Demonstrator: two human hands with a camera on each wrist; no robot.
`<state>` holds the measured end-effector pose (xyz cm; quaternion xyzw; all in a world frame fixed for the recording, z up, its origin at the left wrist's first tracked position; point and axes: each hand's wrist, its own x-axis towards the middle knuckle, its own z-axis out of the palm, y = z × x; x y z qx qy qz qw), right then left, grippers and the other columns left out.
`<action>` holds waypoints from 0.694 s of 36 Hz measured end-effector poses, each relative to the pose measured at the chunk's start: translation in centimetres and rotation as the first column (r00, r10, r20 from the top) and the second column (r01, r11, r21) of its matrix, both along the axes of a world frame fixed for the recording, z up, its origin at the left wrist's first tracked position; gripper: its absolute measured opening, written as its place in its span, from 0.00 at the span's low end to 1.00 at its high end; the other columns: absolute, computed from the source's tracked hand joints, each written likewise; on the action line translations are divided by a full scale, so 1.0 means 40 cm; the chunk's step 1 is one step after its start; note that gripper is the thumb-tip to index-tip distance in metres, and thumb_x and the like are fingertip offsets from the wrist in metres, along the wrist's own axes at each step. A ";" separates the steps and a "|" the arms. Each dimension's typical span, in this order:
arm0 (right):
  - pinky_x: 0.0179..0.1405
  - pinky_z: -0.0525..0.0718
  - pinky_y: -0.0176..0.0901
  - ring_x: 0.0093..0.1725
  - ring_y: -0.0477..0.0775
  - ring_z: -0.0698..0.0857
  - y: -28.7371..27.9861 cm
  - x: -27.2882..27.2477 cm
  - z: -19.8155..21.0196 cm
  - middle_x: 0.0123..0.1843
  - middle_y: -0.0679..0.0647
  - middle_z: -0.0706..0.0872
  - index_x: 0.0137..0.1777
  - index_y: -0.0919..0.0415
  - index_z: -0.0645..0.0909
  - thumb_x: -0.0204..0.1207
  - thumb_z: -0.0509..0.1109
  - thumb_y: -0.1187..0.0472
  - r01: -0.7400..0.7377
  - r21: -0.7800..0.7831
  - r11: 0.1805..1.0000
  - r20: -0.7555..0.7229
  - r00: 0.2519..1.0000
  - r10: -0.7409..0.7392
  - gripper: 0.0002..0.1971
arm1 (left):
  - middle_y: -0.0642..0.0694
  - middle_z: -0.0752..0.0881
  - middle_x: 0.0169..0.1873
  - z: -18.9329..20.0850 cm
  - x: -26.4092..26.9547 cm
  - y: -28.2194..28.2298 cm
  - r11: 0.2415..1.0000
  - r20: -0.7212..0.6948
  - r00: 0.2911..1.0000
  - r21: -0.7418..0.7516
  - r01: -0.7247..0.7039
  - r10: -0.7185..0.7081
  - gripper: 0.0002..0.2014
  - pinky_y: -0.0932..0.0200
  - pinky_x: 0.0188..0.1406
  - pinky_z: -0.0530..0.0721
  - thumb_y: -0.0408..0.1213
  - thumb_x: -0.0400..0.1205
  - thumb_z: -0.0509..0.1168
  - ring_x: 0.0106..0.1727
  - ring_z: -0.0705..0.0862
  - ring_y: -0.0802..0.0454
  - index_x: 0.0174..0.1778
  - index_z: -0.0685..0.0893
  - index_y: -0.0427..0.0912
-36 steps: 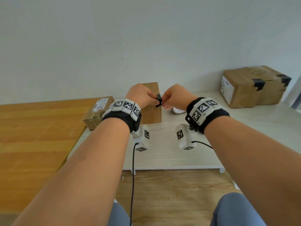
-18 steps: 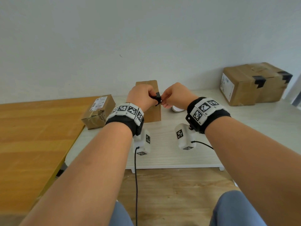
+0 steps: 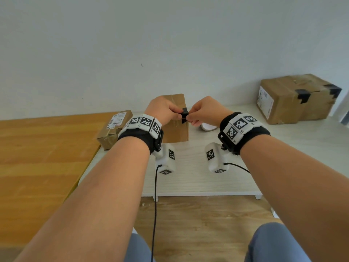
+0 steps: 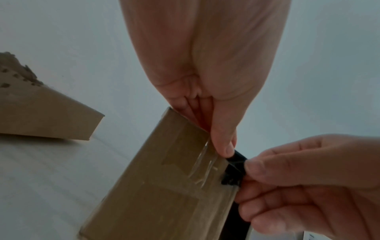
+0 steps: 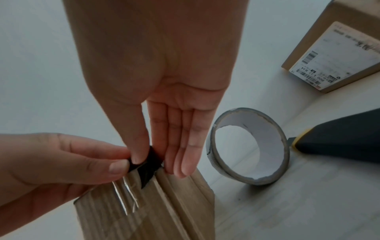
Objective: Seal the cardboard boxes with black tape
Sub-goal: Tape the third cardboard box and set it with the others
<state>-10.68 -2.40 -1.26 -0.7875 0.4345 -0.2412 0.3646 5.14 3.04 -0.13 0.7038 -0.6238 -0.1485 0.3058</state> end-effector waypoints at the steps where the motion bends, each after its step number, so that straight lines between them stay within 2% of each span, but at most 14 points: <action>1: 0.35 0.83 0.29 0.37 0.47 0.90 0.002 0.001 0.001 0.38 0.55 0.91 0.40 0.61 0.88 0.73 0.75 0.61 -0.002 -0.015 1.000 -0.007 1.000 0.002 0.04 | 0.51 0.90 0.53 0.002 0.001 0.001 1.000 0.000 1.000 0.009 0.006 -0.006 0.12 0.65 0.55 0.75 0.35 0.76 0.73 0.53 0.83 0.59 0.55 0.90 0.47; 4: 0.35 0.84 0.30 0.38 0.48 0.90 0.001 0.005 -0.002 0.36 0.54 0.91 0.40 0.61 0.88 0.73 0.76 0.59 0.027 -0.045 0.999 -0.022 0.999 -0.028 0.05 | 0.52 0.89 0.55 0.007 0.003 0.005 0.999 0.023 0.999 0.030 0.026 -0.027 0.12 0.66 0.56 0.73 0.35 0.77 0.71 0.57 0.83 0.58 0.57 0.89 0.47; 8: 0.41 0.87 0.35 0.39 0.49 0.91 0.000 0.012 -0.003 0.36 0.54 0.91 0.41 0.61 0.89 0.73 0.75 0.60 0.052 -0.077 0.996 -0.054 0.997 -0.056 0.04 | 0.51 0.88 0.58 0.011 0.003 0.008 0.999 0.057 0.998 0.040 0.034 -0.036 0.13 0.66 0.56 0.72 0.35 0.78 0.71 0.60 0.82 0.56 0.58 0.89 0.47; 12: 0.49 0.89 0.44 0.38 0.47 0.91 -0.003 0.018 -0.006 0.34 0.52 0.91 0.35 0.55 0.86 0.72 0.74 0.61 0.049 -0.140 0.989 -0.121 0.990 -0.066 0.05 | 0.51 0.89 0.55 0.009 -0.005 0.009 1.000 0.081 0.997 0.016 0.016 -0.018 0.13 0.66 0.54 0.73 0.37 0.76 0.73 0.56 0.83 0.57 0.57 0.90 0.48; 17: 0.52 0.89 0.52 0.41 0.51 0.90 -0.003 0.008 -0.012 0.36 0.50 0.91 0.37 0.48 0.87 0.71 0.71 0.65 0.045 -0.150 0.988 -0.141 0.988 -0.066 0.09 | 0.51 0.89 0.54 0.010 -0.012 0.013 1.000 0.138 0.990 -0.013 0.010 -0.008 0.13 0.65 0.54 0.74 0.37 0.75 0.73 0.55 0.84 0.55 0.55 0.90 0.47; 19: 0.54 0.88 0.52 0.44 0.52 0.89 0.001 0.010 -0.007 0.40 0.49 0.91 0.38 0.48 0.86 0.73 0.68 0.66 0.041 -0.185 0.982 -0.132 0.989 -0.066 0.11 | 0.50 0.89 0.53 0.019 -0.010 0.016 1.000 0.166 0.986 0.004 0.013 -0.014 0.13 0.65 0.52 0.74 0.35 0.75 0.74 0.52 0.83 0.55 0.55 0.90 0.46; 21: 0.58 0.85 0.50 0.51 0.53 0.87 0.009 0.016 0.001 0.48 0.50 0.89 0.44 0.50 0.85 0.75 0.63 0.68 0.059 -0.249 0.967 -0.117 0.989 -0.091 0.12 | 0.49 0.88 0.53 0.029 -0.007 0.019 1.000 0.202 0.979 0.028 0.013 -0.018 0.13 0.65 0.50 0.74 0.33 0.74 0.74 0.50 0.82 0.55 0.54 0.90 0.45; 25: 0.64 0.76 0.39 0.68 0.53 0.79 0.028 0.036 0.019 0.68 0.52 0.82 0.66 0.55 0.81 0.76 0.58 0.73 0.030 -0.312 0.950 -0.120 0.990 -0.071 0.23 | 0.49 0.88 0.52 0.040 0.011 0.033 0.998 0.228 0.974 0.057 -0.008 -0.005 0.12 0.62 0.52 0.77 0.27 0.74 0.71 0.54 0.84 0.51 0.51 0.90 0.43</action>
